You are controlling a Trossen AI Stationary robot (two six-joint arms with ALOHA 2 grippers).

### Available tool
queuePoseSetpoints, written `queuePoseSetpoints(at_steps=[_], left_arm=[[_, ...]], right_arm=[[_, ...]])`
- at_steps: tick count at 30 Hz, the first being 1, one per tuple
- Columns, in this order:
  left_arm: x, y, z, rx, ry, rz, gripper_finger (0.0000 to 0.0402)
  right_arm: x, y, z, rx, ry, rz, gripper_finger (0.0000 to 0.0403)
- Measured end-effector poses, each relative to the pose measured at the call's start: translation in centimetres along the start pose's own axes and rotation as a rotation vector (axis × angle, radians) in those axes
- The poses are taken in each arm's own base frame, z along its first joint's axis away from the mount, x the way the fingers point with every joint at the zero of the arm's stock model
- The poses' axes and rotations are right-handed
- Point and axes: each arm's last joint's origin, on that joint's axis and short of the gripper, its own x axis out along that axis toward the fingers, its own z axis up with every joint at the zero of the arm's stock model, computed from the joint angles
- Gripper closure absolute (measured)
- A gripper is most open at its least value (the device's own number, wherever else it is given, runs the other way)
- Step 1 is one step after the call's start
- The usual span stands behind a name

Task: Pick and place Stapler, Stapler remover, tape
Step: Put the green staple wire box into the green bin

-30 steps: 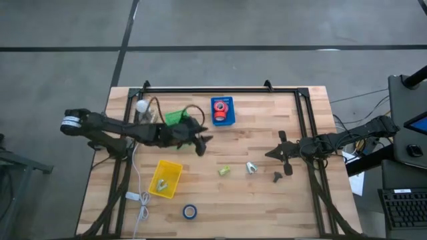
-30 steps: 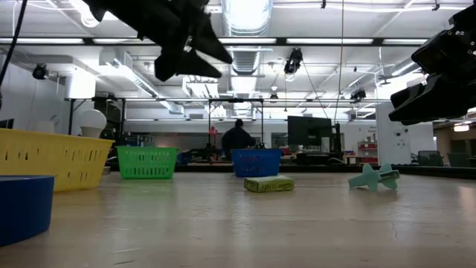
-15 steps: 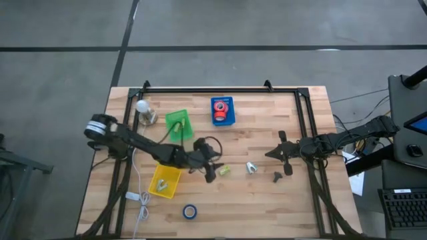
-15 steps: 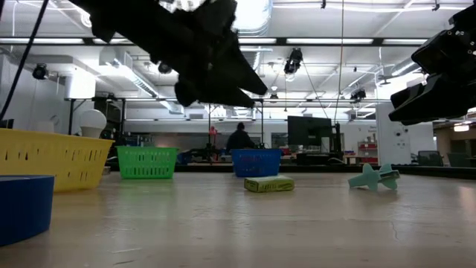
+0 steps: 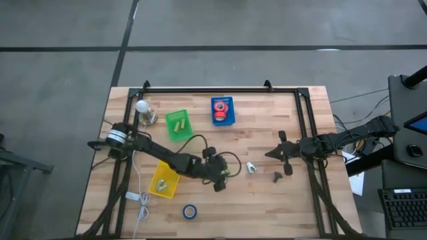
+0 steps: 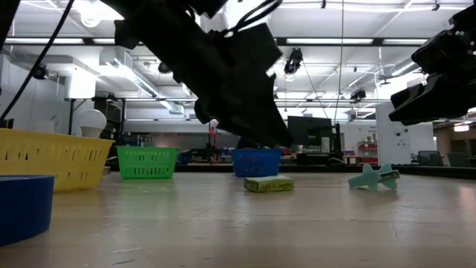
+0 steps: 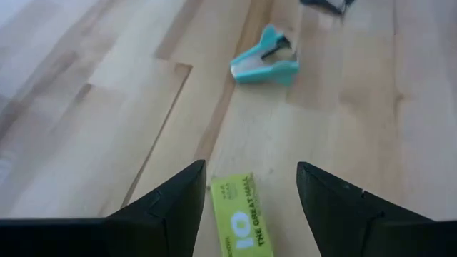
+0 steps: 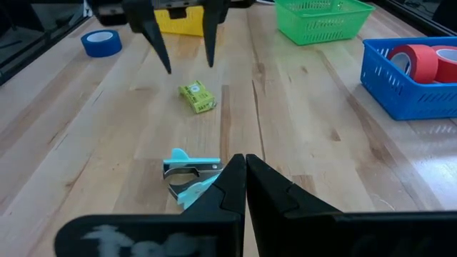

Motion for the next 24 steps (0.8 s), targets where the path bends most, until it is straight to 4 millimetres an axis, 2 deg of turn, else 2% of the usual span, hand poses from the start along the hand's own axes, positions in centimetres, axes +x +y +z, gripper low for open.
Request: queuePoseSetpoints(at_steps=[24], left_arm=[[2.4,0.1,-3.1,-0.021,0.115,0.056,0.0179]], right_arm=[[0.0,0.0,0.0,0.000,-0.001,0.000,0.0394]])
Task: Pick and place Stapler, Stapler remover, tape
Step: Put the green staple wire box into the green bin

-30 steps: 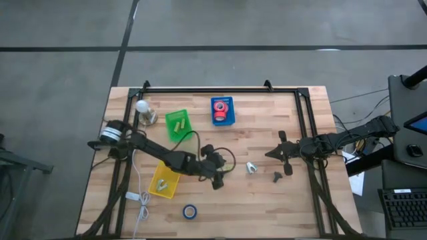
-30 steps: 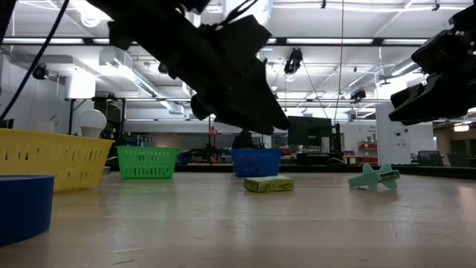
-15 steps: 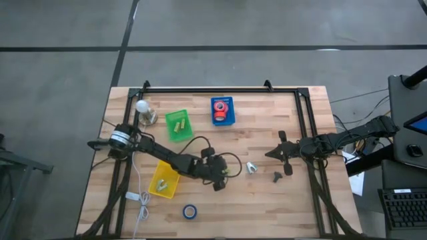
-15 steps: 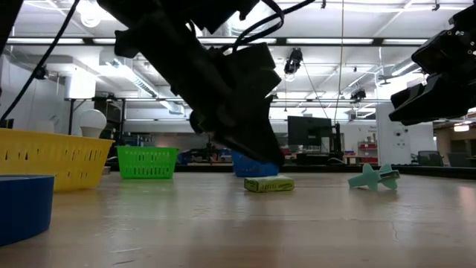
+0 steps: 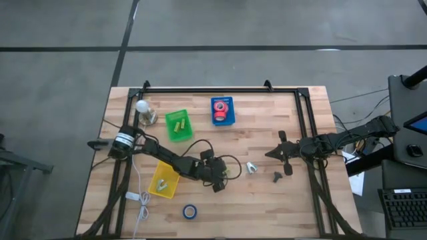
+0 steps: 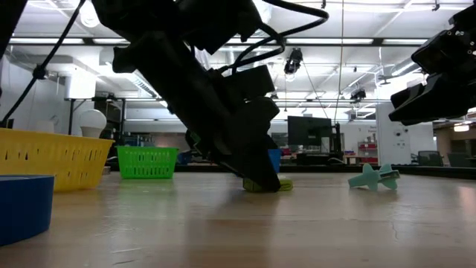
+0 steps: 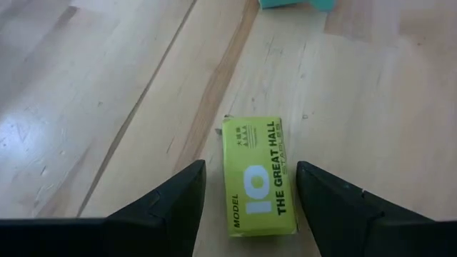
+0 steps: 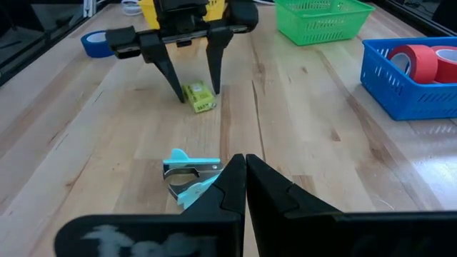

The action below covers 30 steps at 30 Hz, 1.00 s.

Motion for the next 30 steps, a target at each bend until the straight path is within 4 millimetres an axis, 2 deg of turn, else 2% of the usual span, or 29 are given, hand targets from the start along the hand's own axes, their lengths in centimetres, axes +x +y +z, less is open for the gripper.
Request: queuePoseSetpoints(at_steps=[7,22,30], left_arm=[[-0.06,0.03,0.02,0.002,0.002,0.000,0.0185],[-0.18,0.24,-0.31,0.024,0.041,0.024,0.0262],[-0.17,0.26,-0.32,0.030,0.046,0.018,0.0261]], right_arm=[[0.00,0.01,0.01,0.000,0.000,0.000,0.0394],[0.00,0.00,0.00,-0.001,0.000,0.000,0.0394],[0.00,0.00,0.00,-0.001,0.000,0.000,0.0394]])
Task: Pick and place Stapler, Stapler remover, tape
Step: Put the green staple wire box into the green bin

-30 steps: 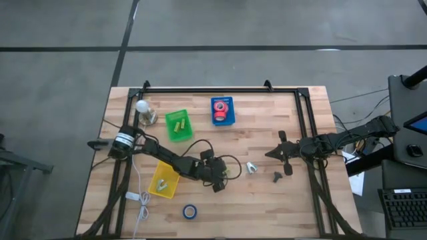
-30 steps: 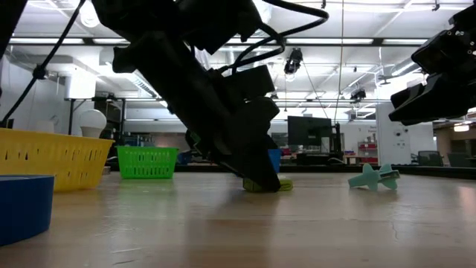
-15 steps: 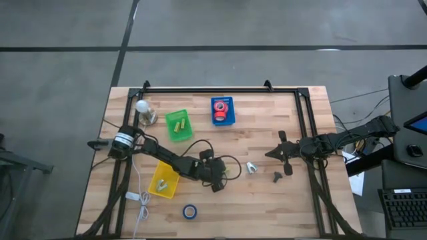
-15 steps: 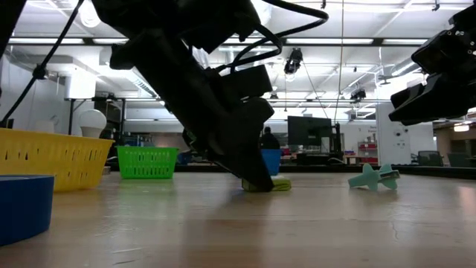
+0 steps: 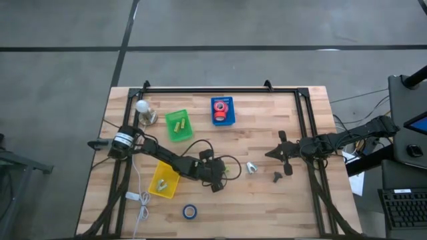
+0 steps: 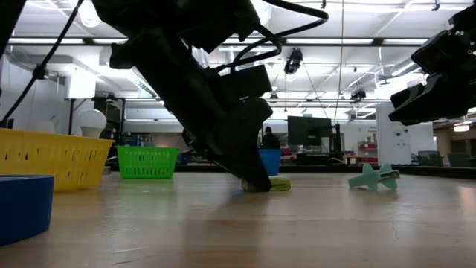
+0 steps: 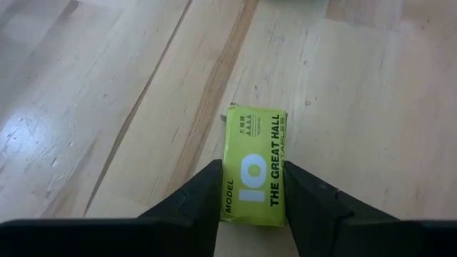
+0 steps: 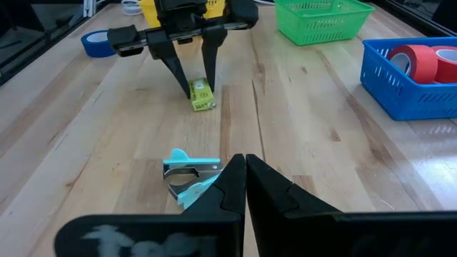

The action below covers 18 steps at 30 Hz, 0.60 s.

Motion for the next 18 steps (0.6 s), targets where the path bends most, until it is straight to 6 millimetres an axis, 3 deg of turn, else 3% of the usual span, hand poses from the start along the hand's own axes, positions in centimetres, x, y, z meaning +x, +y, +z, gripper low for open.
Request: queuePoseSetpoints(at_steps=[8,18], left_arm=[[-0.4,0.1,0.3,-0.006,-0.013,-0.004,0.0280],[-1.8,0.7,1.5,-0.001,-0.052,0.013,0.0274]], right_arm=[[0.0,0.0,0.0,0.000,-0.001,0.000,0.0394],[0.0,0.0,0.0,0.000,0.000,0.000,0.0394]])
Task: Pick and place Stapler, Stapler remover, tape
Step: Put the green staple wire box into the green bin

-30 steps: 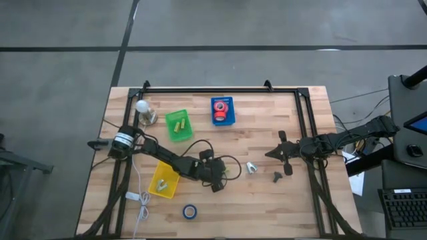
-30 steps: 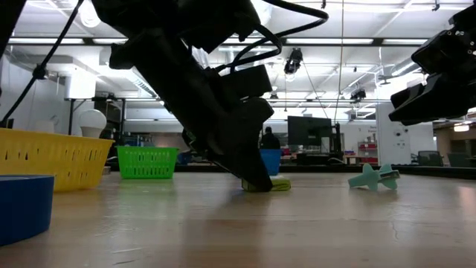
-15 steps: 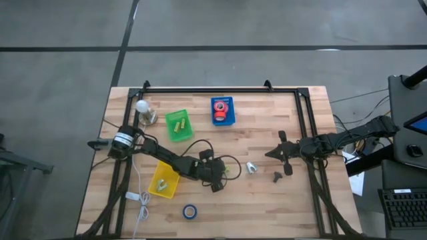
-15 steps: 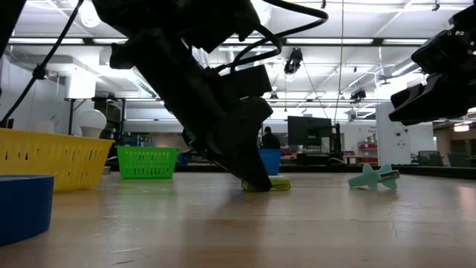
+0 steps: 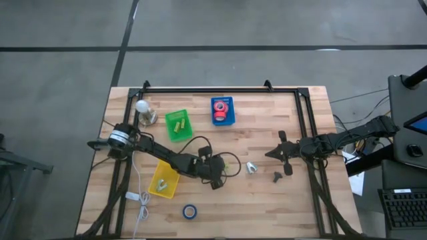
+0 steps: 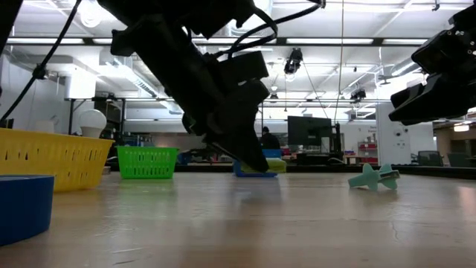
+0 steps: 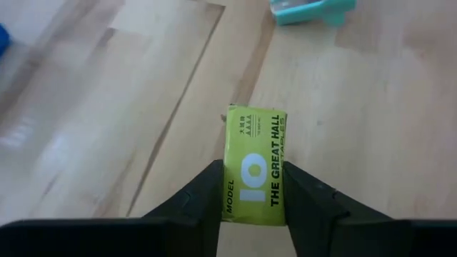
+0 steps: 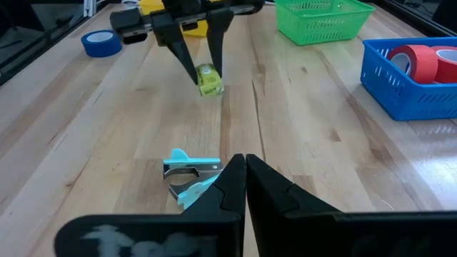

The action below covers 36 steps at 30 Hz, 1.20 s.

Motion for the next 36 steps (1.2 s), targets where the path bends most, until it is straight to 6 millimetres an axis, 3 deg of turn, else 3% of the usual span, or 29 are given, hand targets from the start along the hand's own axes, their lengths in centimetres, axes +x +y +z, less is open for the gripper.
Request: queuePoseSetpoints(at_steps=[10,19,28,36], left_arm=[[-3.3,1.9,1.1,0.042,0.021,0.162,0.0273],[-7.4,5.2,2.3,0.070,0.028,0.385,0.0274],[-10.5,10.0,2.6,-0.165,-0.044,0.581,0.0276],[-10.4,13.7,-0.2,-0.406,-0.036,0.669,0.0274]], right_arm=[[0.0,0.0,0.0,0.000,0.000,0.000,0.0394],[0.0,0.0,0.0,0.004,0.000,0.000,0.0394],[0.0,0.0,0.0,0.002,0.000,0.000,0.0394],[0.0,0.0,0.0,0.008,0.000,0.000,0.0394]])
